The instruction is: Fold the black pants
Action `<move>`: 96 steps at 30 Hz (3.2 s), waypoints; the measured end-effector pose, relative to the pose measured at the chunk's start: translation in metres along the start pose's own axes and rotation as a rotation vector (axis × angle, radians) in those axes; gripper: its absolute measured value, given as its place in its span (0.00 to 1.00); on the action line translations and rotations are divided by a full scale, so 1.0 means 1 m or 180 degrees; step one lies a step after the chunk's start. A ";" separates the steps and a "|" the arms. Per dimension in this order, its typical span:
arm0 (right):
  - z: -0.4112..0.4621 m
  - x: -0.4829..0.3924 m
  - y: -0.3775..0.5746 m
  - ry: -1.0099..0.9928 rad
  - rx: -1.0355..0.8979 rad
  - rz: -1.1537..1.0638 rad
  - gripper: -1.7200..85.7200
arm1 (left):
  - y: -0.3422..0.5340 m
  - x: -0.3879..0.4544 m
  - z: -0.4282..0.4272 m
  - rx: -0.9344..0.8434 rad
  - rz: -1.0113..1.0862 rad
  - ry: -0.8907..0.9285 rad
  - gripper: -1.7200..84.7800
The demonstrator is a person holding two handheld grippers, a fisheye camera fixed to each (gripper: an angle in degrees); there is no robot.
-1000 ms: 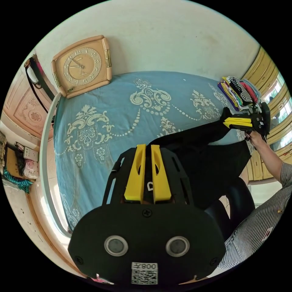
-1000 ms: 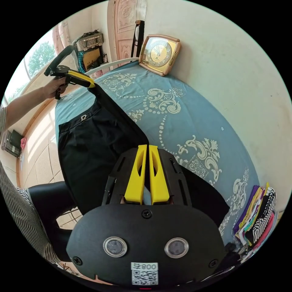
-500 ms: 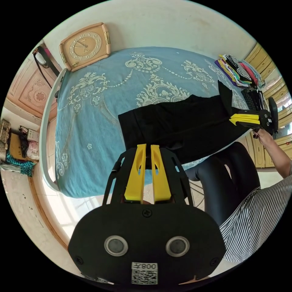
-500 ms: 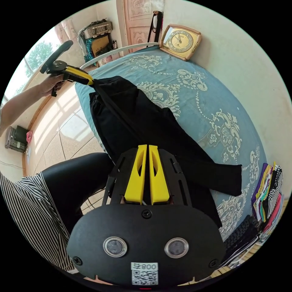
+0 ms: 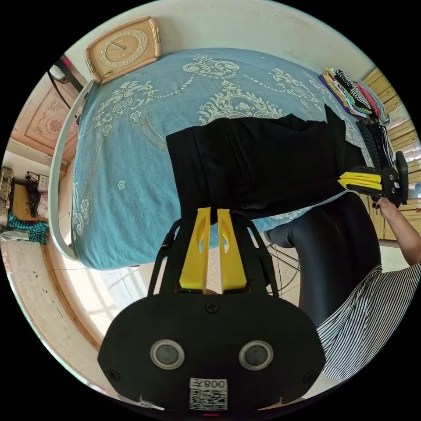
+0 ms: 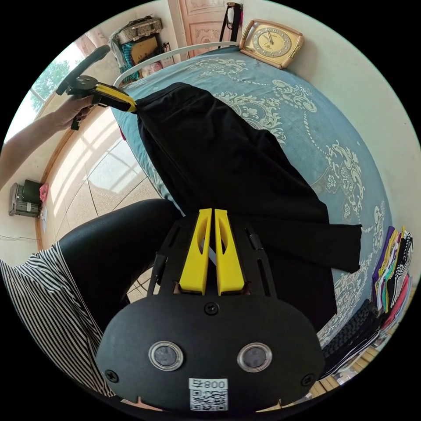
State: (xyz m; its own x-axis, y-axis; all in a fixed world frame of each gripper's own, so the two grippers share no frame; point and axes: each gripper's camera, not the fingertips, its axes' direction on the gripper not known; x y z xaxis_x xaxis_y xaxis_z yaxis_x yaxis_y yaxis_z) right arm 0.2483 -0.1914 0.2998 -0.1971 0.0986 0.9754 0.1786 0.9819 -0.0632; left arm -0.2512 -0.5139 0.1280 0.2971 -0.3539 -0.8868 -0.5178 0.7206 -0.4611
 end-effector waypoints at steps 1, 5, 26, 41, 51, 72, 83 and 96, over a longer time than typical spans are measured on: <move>0.002 0.001 0.001 -0.0009 -0.0016 0.0003 0.03 | 0.001 -0.005 0.004 -0.0007 -0.0006 0.0013 0.04; 0.014 0.008 0.007 -0.0093 -0.0099 0.0031 0.03 | 0.004 -0.020 0.017 -0.0078 0.0106 -0.0082 0.04; 0.004 0.042 0.044 -0.0200 0.0034 0.0156 0.03 | 0.062 -0.173 0.059 0.0651 -0.0999 0.0902 0.06; -0.052 0.061 0.075 -0.0562 0.0151 0.0310 0.04 | 0.007 -0.142 0.151 0.0450 -0.0153 0.1489 0.03; -0.115 0.091 0.100 -0.1131 0.0403 0.0752 0.02 | 0.000 -0.178 0.224 0.0045 -0.0019 0.1422 0.02; -0.252 0.239 0.101 -0.0813 0.0669 0.2308 0.09 | -0.094 -0.171 0.319 0.0317 0.0956 0.1481 0.08; -0.271 0.239 0.061 -0.0427 0.0027 0.2407 0.09 | -0.124 -0.189 0.403 0.0163 0.1074 0.1024 0.06; -0.372 0.210 0.138 -0.0912 0.0706 0.2528 0.02 | -0.125 -0.226 0.428 0.0489 0.1332 0.1188 0.05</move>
State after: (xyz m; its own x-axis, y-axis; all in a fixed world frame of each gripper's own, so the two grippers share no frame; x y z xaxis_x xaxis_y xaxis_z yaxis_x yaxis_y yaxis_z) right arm 0.5903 -0.0959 0.5742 -0.3341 0.7748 0.5366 0.1802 0.6114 -0.7706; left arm 0.0898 -0.2687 0.3990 -0.2252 -0.1864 -0.9563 -0.3997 0.9128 -0.0838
